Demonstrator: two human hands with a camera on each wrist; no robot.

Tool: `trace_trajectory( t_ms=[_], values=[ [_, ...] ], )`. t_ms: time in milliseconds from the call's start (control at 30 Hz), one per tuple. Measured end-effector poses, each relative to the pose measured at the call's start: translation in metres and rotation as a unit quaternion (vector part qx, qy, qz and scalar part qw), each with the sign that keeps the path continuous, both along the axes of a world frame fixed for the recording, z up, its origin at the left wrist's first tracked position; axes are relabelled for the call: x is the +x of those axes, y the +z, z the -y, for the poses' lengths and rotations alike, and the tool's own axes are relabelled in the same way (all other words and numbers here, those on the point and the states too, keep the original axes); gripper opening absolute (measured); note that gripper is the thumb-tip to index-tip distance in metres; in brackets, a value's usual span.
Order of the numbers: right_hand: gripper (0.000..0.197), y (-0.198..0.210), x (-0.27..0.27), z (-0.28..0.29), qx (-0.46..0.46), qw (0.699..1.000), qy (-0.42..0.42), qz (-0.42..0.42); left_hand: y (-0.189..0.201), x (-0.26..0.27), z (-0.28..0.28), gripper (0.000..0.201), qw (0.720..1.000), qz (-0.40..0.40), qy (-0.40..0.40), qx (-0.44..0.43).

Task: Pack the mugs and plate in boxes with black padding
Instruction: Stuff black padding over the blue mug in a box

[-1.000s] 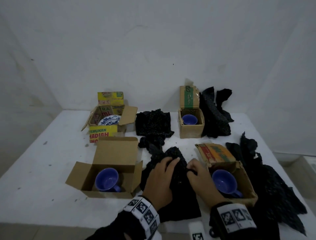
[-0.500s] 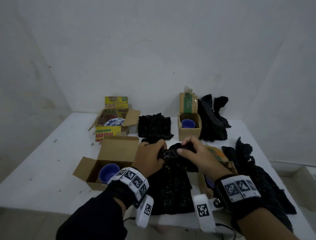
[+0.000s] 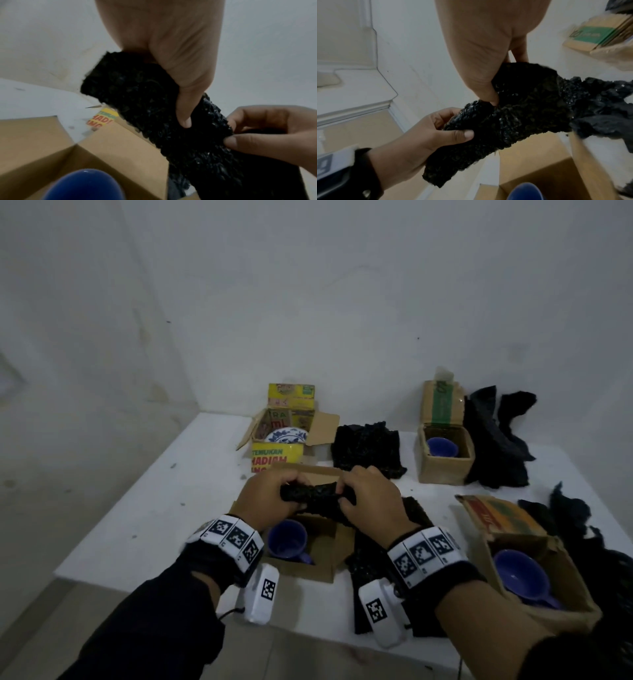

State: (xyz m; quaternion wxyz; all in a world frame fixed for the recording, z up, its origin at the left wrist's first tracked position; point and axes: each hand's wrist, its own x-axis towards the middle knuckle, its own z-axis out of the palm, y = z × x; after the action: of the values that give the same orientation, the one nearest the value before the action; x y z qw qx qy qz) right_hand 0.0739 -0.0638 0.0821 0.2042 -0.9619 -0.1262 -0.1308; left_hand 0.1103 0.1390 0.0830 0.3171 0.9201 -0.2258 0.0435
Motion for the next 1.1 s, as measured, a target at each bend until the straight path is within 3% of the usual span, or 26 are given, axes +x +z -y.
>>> trace_trajectory(
  t_ms=[167, 300, 433, 500, 600, 667, 800, 867, 1000, 1100],
  values=[
    [0.029, -0.033, 0.028, -0.037, 0.003, 0.999, -0.039, -0.018, -0.033, 0.019, -0.044, 0.040, 0.999, -0.009, 0.032, -0.005],
    [0.023, -0.071, 0.036, -0.056, 0.002, 0.999, -0.008, -0.053, -0.065, 0.027, -0.060, 0.029, 0.998, 0.005, 0.064, -0.008],
    [0.015, -0.108, 0.036, -0.066, -0.044, 0.994, -0.038, -0.097, -0.090, 0.033, -0.065, 0.032, 0.998, 0.041, 0.043, 0.012],
    [0.018, -0.113, 0.032, -0.070, -0.081, 0.986, -0.044, -0.137, -0.101, 0.035, -0.068, 0.031, 0.997, 0.057, 0.030, 0.028],
    [0.040, -0.116, 0.024, -0.075, -0.142, 0.977, -0.027, -0.157, -0.116, 0.033, -0.071, 0.032, 0.998, 0.048, 0.014, 0.027],
    [0.031, -0.114, 0.020, -0.081, -0.139, 0.976, -0.032, -0.166, -0.123, 0.029, -0.072, 0.036, 0.999, 0.035, 0.004, 0.003],
    [0.057, -0.125, 0.017, -0.094, -0.073, 0.981, -0.057, -0.172, -0.133, 0.022, -0.074, 0.053, 0.986, -0.080, -0.033, -0.144],
    [0.063, -0.121, 0.024, -0.094, -0.088, 0.968, -0.069, -0.223, -0.134, 0.019, -0.074, 0.056, 0.971, -0.146, -0.009, -0.189],
    [0.047, -0.109, 0.045, -0.091, -0.060, 0.947, -0.096, -0.299, -0.133, 0.017, -0.071, 0.057, 0.944, -0.228, 0.027, -0.239],
    [0.037, -0.107, 0.046, -0.094, -0.077, 0.961, -0.150, -0.219, -0.131, 0.018, -0.069, 0.065, 0.917, -0.272, 0.059, -0.285]
  ],
)
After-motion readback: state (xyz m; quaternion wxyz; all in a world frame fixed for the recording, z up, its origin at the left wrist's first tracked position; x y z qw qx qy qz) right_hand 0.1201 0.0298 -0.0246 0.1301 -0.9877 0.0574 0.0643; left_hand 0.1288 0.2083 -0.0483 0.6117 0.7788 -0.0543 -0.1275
